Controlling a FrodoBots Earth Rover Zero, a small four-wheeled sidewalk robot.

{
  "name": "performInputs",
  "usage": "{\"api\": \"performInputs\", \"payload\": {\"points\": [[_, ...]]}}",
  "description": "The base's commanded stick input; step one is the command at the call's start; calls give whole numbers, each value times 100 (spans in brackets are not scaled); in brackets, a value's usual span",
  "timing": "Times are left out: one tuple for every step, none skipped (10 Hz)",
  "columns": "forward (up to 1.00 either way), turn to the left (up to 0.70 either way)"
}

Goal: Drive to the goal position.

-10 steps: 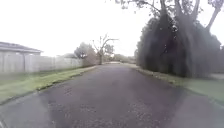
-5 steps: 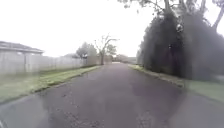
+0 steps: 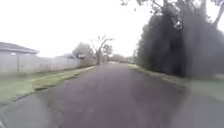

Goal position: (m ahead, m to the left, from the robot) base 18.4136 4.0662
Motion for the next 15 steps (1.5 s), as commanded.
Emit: {"api": "performInputs", "payload": {"points": [[70,0],[70,0],[70,0],[70,0],[70,0],[70,-11],[70,-27],[70,-33],[70,-35],[70,-35],[70,-35],[70,-35],[70,-35],[70,-35],[70,-35]]}}
